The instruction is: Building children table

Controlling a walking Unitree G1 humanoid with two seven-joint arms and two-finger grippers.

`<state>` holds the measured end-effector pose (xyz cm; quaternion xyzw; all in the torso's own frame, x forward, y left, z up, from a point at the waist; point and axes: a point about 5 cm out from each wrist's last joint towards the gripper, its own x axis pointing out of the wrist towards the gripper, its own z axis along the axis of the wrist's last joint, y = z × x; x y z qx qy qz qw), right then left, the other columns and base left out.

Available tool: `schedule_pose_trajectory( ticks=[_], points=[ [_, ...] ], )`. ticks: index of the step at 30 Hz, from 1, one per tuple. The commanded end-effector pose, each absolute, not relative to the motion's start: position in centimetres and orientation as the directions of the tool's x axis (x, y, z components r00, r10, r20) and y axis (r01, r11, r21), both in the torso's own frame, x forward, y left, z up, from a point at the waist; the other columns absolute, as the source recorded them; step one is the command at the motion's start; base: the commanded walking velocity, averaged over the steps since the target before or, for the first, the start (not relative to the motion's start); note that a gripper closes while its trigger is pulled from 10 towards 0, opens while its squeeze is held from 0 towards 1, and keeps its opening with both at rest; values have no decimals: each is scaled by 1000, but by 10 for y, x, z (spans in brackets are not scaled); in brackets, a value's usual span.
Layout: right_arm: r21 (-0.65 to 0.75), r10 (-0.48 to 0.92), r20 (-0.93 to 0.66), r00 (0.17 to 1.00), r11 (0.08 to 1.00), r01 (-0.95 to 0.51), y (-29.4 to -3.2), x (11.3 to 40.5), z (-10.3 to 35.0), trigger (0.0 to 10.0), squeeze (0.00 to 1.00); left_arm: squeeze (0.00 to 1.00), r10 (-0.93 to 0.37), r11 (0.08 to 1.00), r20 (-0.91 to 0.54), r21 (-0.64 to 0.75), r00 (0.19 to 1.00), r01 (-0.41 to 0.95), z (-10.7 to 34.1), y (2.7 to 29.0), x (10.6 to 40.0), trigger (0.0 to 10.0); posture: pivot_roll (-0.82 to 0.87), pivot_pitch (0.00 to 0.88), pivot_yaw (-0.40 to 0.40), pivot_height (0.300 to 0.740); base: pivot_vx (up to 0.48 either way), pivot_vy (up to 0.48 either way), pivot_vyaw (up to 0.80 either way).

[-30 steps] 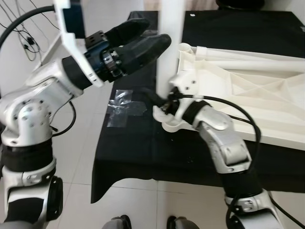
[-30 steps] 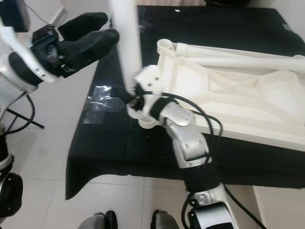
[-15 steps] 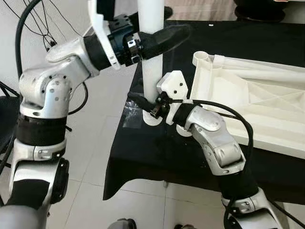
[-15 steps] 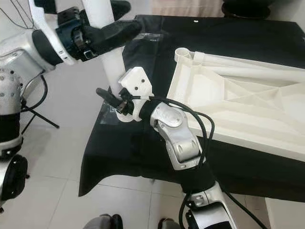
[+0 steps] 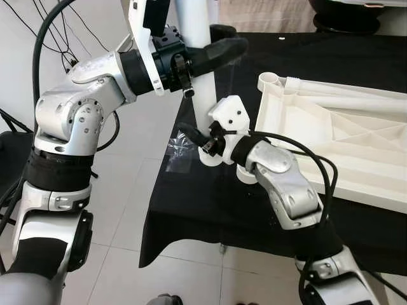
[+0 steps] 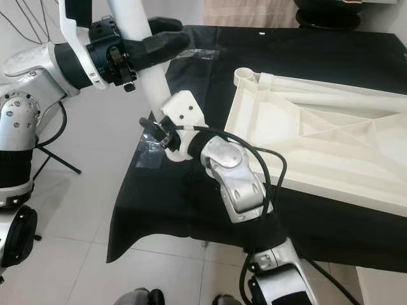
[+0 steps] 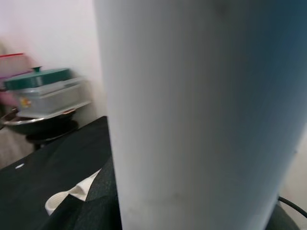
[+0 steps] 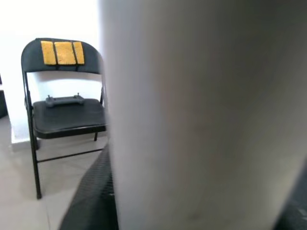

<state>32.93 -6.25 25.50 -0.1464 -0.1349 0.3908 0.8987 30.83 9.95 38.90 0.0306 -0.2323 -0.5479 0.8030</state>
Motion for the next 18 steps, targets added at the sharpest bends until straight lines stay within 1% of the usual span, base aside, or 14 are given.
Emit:
schedule_pose_trajectory(
  ticks=[1, 2, 4, 8, 9, 10, 11, 12, 13, 14, 15, 16, 17, 18],
  points=[
    [-317, 785, 124, 607, 611, -726, -58, 330, 258, 10000, 1000, 0, -905, 362, 341, 309, 253, 879, 390, 100, 303, 0, 28, 109, 27, 740, 0, 0, 0],
    [-317, 785, 124, 607, 611, -726, -58, 330, 258, 10000, 1000, 0, -905, 362, 341, 309, 253, 879, 390, 100, 303, 0, 28, 109, 27, 740, 0, 0, 0],
    [-277, 815, 122, 567, 576, -769, -60, 332, 261, 10000, 1000, 0, -920, 311, 332, 292, 209, 904, 386, 98, 301, 0, 25, 105, 22, 740, 0, 0, 0],
    [-272, 822, 123, 556, 566, -778, -61, 333, 263, 10000, 1000, 0, -925, 291, 329, 286, 191, 913, 384, 98, 300, 0, 24, 104, 21, 740, 0, 0, 0],
    [-252, 840, 110, 531, 541, -802, -61, 335, 263, 10000, 1000, 0, -936, 241, 319, 273, 149, 931, 381, 96, 297, 0, 23, 102, 18, 740, 0, 0, 0],
    [-236, 869, 74, 490, 493, -838, -60, 337, 262, 10000, 1000, 0, -951, 173, 296, 260, 92, 950, 377, 93, 294, 0, 23, 99, 14, 740, 0, 0, 0],
    [-236, 869, 74, 490, 493, -838, -60, 337, 262, 10000, 1000, 0, -951, 173, 296, 260, 92, 950, 377, 93, 294, 0, 23, 99, 14, 740, 0, 0, 0],
    [-218, 893, 42, 448, 446, -868, -57, 338, 261, 10000, 902, 0, -960, 120, 277, 252, 48, 960, 374, 90, 292, 0, 24, 98, 12, 740, 0, 0, 0],
    [-214, 910, 16, 415, 408, -887, -54, 338, 260, 10000, 259, 0, -966, 73, 259, 246, 8, 967, 371, 87, 289, 0, 24, 98, 12, 740, 0, 0, 0],
    [-178, 925, -5, 381, 374, -910, -48, 338, 259, 10000, 0, 0, -969, 31, 245, 239, -29, 971, 368, 84, 287, 0, 24, 99, 10, 740, 0, 0, 0],
    [-143, 947, -12, 321, 316, -938, -39, 335, 258, 10000, 0, 0, -968, -7, 241, 228, -63, 974, 367, 80, 285, 0, 24, 97, 9, 740, 0, 0, 0],
    [-143, 947, -12, 321, 316, -938, -39, 335, 258, 10000, 0, 0, -968, -7, 241, 228, -63, 974, 367, 80, 285, 0, 24, 97, 9, 740, 0, 0, 0],
    [-118, 961, -15, 278, 274, -954, -34, 333, 257, 10000, 0, 0, -967, -31, 240, 219, -84, 975, 367, 78, 284, 0, 25, 96, 9, 740, 0, 0, 0],
    [-118, 961, -15, 278, 274, -954, -34, 333, 257, 10000, 0, 0, -967, -31, 240, 219, -84, 975, 367, 78, 284, 0, 25, 96, 9, 740, 0, 0, 0]
  ],
)
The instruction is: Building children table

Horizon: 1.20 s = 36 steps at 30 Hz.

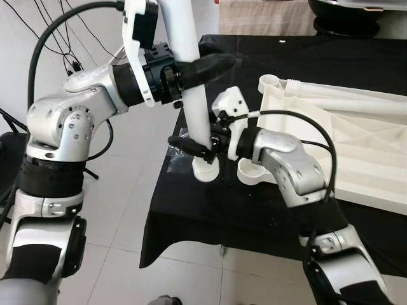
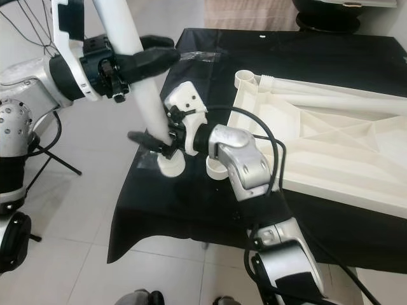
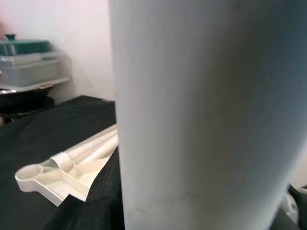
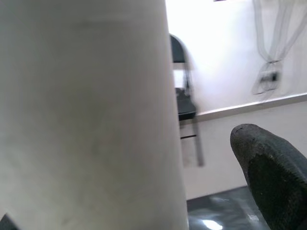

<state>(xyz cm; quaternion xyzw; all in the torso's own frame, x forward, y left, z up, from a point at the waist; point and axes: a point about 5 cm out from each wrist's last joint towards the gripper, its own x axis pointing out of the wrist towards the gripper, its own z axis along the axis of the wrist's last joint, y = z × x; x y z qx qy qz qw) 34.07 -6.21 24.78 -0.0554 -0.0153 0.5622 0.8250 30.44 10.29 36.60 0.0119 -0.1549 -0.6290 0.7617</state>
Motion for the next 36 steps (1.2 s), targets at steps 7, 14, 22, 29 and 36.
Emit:
schedule_pose_trajectory(
  ticks=[7, 14, 22, 29, 36],
  points=[
    [-42, 997, -48, 66, 64, -997, -19, 323, 250, 0, 0, 0, -958, -115, 236, 201, -162, 973, 368, 66, 282, 0, 32, 94, 4, 740, 0, 0, 0],
    [34, 995, -44, -86, -84, -996, -16, 311, 246, 0, 0, 0, -953, -159, 224, 207, -205, 965, 367, 56, 277, 0, 24, 93, 3, 740, 0, 0, 0],
    [24, 997, -31, -77, -77, -997, -18, 312, 246, 0, 0, 0, -951, -158, 230, 219, -208, 963, 370, 47, 275, 0, 19, 88, 4, 740, 0, 0, 0],
    [-36, 996, 27, 83, 84, -996, -24, 323, 254, 0, 0, 1000, -947, 21, 317, 222, -52, 975, 378, 54, 294, 10000, 21, 86, 4, 740, 0, 0, 0],
    [-86, 915, 117, 387, 398, -913, -53, 352, 269, 0, 0, 1000, -847, 170, 523, 98, 95, 980, 397, 96, 314, 10000, 20, 105, 1, 740, 0, 0, 0]
  ],
)
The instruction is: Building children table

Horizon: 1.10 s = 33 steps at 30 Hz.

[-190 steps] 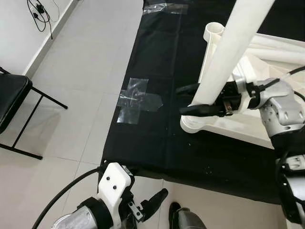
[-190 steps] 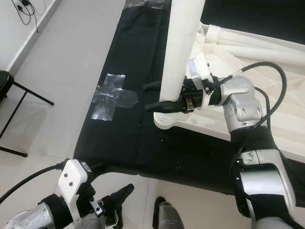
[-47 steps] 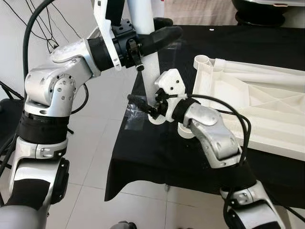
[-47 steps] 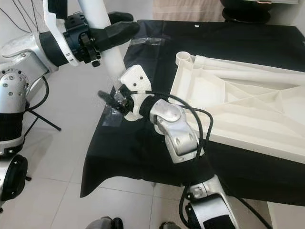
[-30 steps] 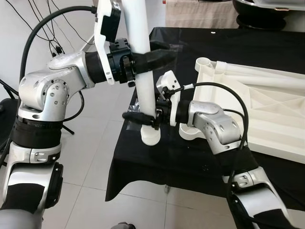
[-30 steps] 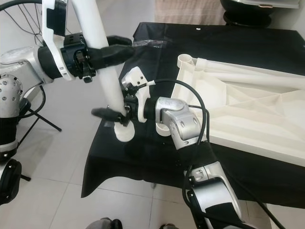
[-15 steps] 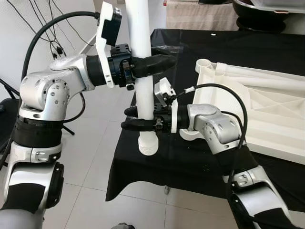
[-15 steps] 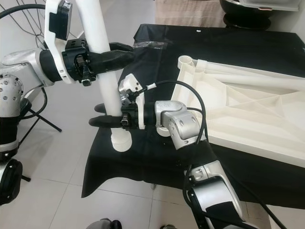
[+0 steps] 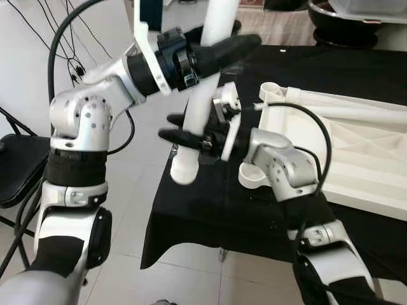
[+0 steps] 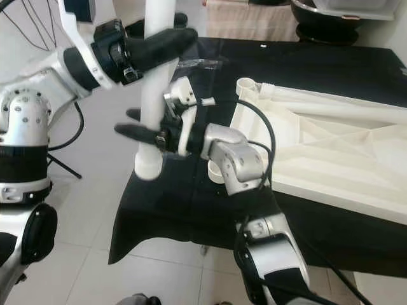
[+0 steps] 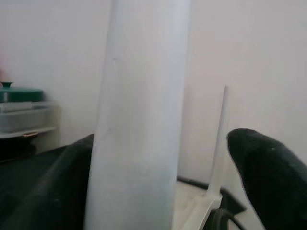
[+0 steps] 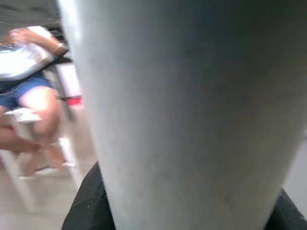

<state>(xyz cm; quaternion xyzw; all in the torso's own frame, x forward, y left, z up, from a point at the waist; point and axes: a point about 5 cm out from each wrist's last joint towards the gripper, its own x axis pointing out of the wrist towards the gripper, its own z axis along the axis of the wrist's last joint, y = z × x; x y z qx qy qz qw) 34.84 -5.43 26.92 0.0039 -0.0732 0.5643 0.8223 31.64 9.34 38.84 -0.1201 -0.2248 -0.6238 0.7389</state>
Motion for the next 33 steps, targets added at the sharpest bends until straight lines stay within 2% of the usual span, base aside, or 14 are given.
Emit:
schedule_pose_trajectory(
  ticks=[1, 2, 6, 7, 11, 15, 16, 18, 19, 20, 21, 22, 24, 33],
  points=[
    [-89, 899, 127, 419, 431, -898, -58, 355, 271, 0, 0, 1000, -830, 180, 548, 85, 105, 980, 400, 103, 314, 10000, 20, 106, 1, 740, 0, 0, 0],
    [-89, 899, 127, 419, 431, -898, -58, 355, 271, 0, 0, 1000, -830, 180, 548, 85, 105, 980, 400, 103, 314, 10000, 20, 106, 1, 740, 0, 0, 0],
    [-144, 792, 144, 593, 610, -779, -92, 371, 277, 0, 0, 1000, -739, 222, 659, 44, 139, 974, 413, 143, 304, 10000, 23, 131, -3, 740, 0, 0, 0],
    [-159, 715, 174, 677, 699, -697, -115, 378, 284, 0, 0, 1000, -697, 263, 699, 38, 162, 964, 418, 165, 287, 10000, 29, 142, -6, 740, 0, 0, 0],
    [-152, 659, 205, 724, 752, -641, -133, 382, 290, 0, 0, 1000, -690, 303, 697, 35, 195, 952, 416, 174, 274, 10000, 36, 161, -12, 740, 0, 0, 0],
    [-150, 624, 249, 741, 780, -607, -167, 380, 299, 0, 0, 1000, -716, 418, 588, -72, 378, 905, 364, 178, 265, 10000, 44, 203, -20, 740, 0, 0, 0],
    [-153, 630, 255, 733, 775, -613, -173, 378, 300, 1961, 0, 1000, -717, 443, 553, -108, 424, 890, 349, 178, 263, 10000, 45, 206, -21, 740, 0, 0, 0],
    [-155, 675, 249, 695, 736, -659, -176, 373, 299, 1961, 0, 1000, -727, 476, 488, -148, 483, 867, 327, 174, 261, 10000, 47, 218, -23, 740, 0, 0, 0],
    [-165, 742, 243, 625, 666, -727, -176, 365, 296, 10000, 0, 1000, -731, 524, 395, -196, 556, 829, 297, 168, 260, 10000, 47, 225, -23, 740, 0, 0, 0],
    [-175, 783, 238, 574, 616, -768, -175, 360, 293, 10000, 0, 1000, -731, 552, 332, -227, 597, 802, 279, 165, 256, 10000, 47, 225, -23, 740, 0, 0, 0],
    [-167, 821, 238, 518, 560, -811, -173, 353, 291, 10000, 0, 404, -725, 598, 244, -241, 644, 764, 257, 161, 252, 10000, 41, 240, -20, 740, 0, 0, 0],
    [-166, 849, 241, 470, 513, -842, -170, 348, 290, 10000, 0, 75, -720, 627, 177, -249, 671, 738, 242, 157, 248, 10000, 39, 242, -20, 740, 0, 0, 0],
    [-167, 872, 238, 429, 471, -866, -168, 344, 288, 10000, 0, 0, -714, 652, 116, -247, 690, 716, 227, 153, 243, 10000, 37, 251, -19, 740, 0, 0, 0],
    [-204, 969, 166, 185, 218, -954, -147, 333, 275, 10000, 0, 0, -752, 657, -129, -228, 646, 719, 172, 120, 190, 10000, 44, 303, -13, 740, 0, 0, 0]
  ],
)
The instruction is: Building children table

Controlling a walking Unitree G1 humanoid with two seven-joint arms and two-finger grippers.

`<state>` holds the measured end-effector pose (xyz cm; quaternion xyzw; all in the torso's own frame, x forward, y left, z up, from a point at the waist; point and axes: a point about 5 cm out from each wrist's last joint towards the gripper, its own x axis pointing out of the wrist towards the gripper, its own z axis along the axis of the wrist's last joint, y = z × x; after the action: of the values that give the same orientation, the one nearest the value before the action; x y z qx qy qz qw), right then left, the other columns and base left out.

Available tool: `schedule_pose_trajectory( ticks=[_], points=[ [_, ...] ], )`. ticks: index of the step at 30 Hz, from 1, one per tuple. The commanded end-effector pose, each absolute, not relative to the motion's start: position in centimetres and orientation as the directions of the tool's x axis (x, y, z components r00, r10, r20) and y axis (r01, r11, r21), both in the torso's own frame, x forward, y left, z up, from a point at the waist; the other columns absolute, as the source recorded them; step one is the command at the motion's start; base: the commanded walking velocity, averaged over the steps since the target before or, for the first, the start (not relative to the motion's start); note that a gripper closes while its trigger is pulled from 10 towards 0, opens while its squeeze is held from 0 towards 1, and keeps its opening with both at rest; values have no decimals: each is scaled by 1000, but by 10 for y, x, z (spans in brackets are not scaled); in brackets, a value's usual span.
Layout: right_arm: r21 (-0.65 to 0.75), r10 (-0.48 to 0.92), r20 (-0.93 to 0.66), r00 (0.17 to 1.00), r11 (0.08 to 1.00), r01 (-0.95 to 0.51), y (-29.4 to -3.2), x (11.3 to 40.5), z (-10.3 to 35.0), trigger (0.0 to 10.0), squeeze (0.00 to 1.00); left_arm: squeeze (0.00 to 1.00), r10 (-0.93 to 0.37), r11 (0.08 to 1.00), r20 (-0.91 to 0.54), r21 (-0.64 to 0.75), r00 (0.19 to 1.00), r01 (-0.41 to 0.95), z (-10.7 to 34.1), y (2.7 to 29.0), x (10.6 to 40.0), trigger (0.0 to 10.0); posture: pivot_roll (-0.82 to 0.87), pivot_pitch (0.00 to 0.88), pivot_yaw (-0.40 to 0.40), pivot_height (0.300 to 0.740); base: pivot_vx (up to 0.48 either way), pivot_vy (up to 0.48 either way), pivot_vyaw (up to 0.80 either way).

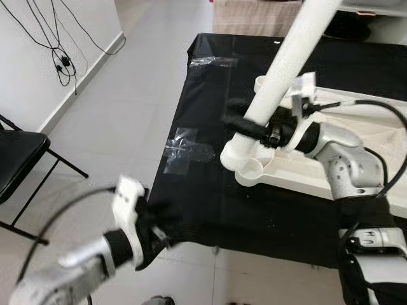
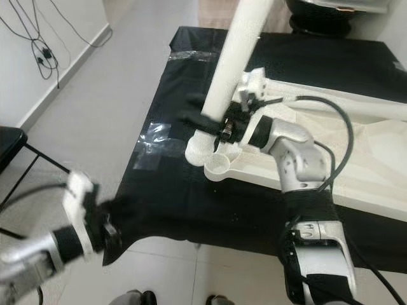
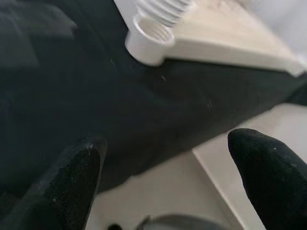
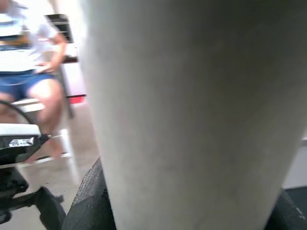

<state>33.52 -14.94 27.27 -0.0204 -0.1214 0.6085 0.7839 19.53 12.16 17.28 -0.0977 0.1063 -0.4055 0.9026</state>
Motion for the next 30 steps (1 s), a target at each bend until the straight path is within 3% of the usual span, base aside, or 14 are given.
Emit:
schedule_pose_trajectory(
  ticks=[1, 17, 30],
  points=[
    [-203, 973, 160, 164, 195, -959, -146, 334, 275, 10000, 0, 0, -741, 671, -144, -196, 656, 715, 168, 117, 187, 10000, 45, 306, -13, 740, 0, 0, 0],
    [-256, 981, 122, 150, 177, -950, -167, 348, 294, 10000, 0, 0, -655, 752, -100, 17, 749, 659, 179, 120, 163, 10000, 74, 417, 16, 740, 0, 0, 0],
    [-351, 991, 96, 88, 116, -929, -193, 338, 329, 10000, 0, 0, -660, 744, -110, 40, 743, 667, 177, 119, 150, 10000, 63, 424, 26, 740, 0, 0, 0]
  ],
)
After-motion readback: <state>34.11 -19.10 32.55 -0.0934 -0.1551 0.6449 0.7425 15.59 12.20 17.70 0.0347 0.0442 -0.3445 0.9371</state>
